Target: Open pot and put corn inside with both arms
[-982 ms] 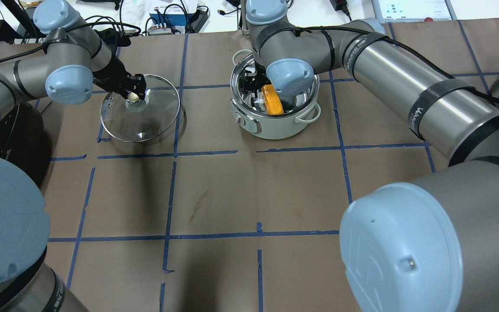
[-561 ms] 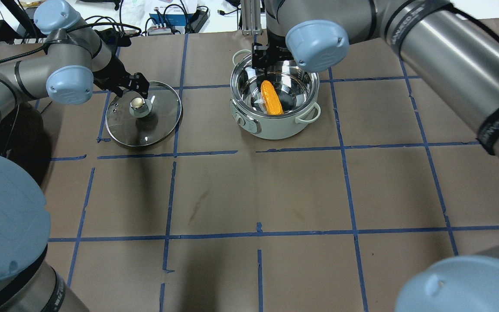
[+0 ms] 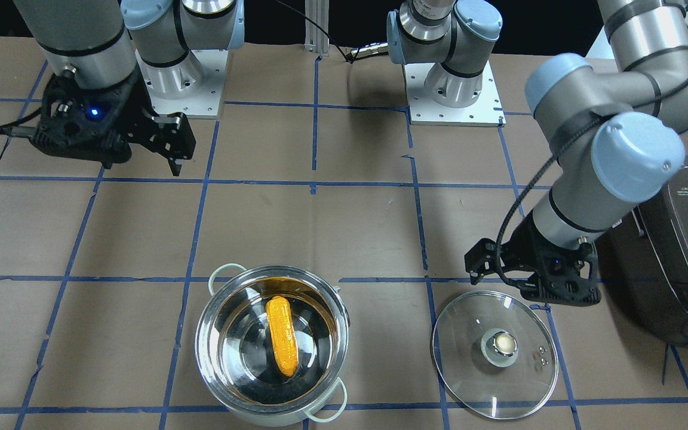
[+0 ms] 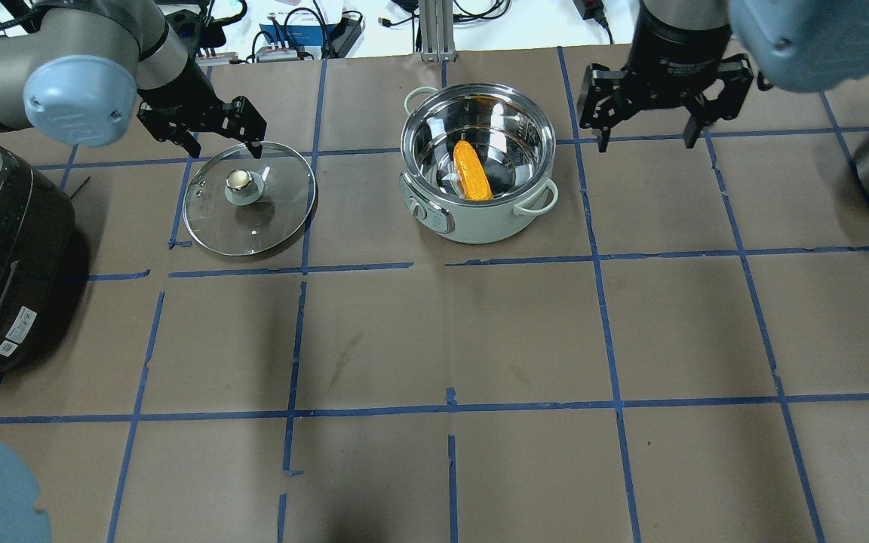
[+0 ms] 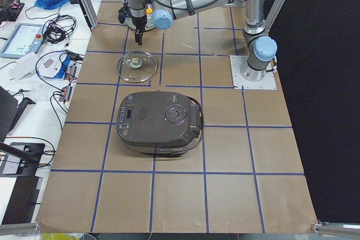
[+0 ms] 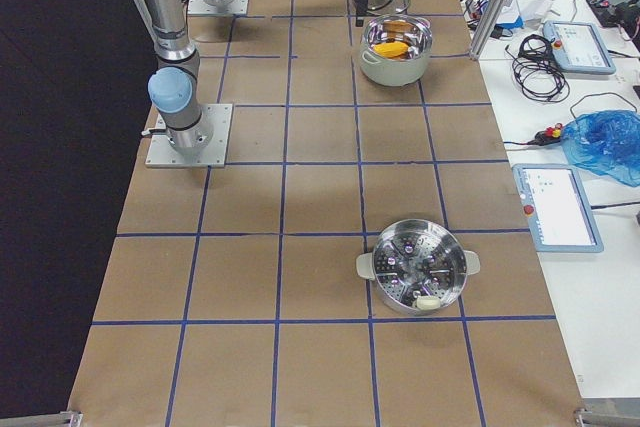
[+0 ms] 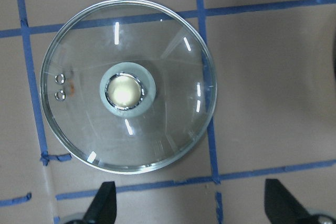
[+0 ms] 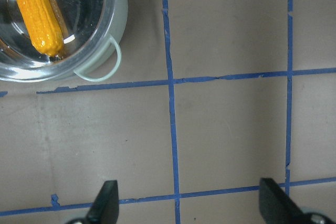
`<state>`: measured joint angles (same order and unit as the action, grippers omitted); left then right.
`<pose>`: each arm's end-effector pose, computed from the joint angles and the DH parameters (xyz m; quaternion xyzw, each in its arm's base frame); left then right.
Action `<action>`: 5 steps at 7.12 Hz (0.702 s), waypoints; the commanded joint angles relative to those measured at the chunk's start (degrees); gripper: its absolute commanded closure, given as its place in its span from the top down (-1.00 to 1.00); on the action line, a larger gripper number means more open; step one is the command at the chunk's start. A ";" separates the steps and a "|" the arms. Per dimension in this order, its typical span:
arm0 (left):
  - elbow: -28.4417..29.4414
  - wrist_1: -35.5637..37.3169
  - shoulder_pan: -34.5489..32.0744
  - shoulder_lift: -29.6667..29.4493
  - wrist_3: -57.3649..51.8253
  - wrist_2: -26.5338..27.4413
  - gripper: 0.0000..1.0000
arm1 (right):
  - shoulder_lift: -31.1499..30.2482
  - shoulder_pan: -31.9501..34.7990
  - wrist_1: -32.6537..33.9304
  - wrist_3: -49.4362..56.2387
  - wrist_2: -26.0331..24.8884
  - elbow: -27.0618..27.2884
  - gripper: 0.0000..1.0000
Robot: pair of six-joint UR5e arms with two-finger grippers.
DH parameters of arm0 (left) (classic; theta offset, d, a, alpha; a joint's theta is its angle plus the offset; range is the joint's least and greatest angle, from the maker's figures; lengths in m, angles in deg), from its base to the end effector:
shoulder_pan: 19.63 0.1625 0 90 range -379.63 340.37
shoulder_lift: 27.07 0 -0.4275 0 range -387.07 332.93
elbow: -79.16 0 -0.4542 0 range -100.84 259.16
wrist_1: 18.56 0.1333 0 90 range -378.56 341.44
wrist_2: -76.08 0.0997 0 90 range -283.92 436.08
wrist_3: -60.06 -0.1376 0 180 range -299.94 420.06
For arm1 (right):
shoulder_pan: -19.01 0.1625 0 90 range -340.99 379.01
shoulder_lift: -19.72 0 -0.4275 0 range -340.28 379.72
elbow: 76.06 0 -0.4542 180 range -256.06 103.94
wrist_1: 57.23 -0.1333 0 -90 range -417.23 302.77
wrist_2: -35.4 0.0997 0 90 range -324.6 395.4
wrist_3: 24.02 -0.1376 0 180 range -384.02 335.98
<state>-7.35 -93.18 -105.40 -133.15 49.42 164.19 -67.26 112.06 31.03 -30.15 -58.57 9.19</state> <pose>-0.0882 -0.6763 0.3418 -0.0563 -0.9980 0.0263 0.0132 0.1543 -0.5688 0.4658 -0.0269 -0.9990 0.0027 0.0345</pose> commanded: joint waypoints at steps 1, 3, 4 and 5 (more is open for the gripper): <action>1.33 -9.63 -5.27 7.88 0.62 2.32 1.00 | -3.11 -1.11 3.46 1.04 4.20 3.42 0.88; 1.69 -10.98 -5.55 8.44 0.62 2.06 1.00 | -3.72 -0.32 5.87 0.51 4.85 3.51 0.89; 1.51 -10.99 -5.38 8.70 0.53 2.32 1.00 | -3.81 -0.32 5.52 0.42 4.76 3.25 0.89; 1.51 -10.99 -5.29 8.62 0.53 2.32 1.00 | -3.90 -0.14 4.91 -0.88 4.59 2.90 0.91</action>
<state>-5.79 -104.04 -110.78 -124.62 49.98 166.44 -70.99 111.74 36.38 -30.02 -53.89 12.42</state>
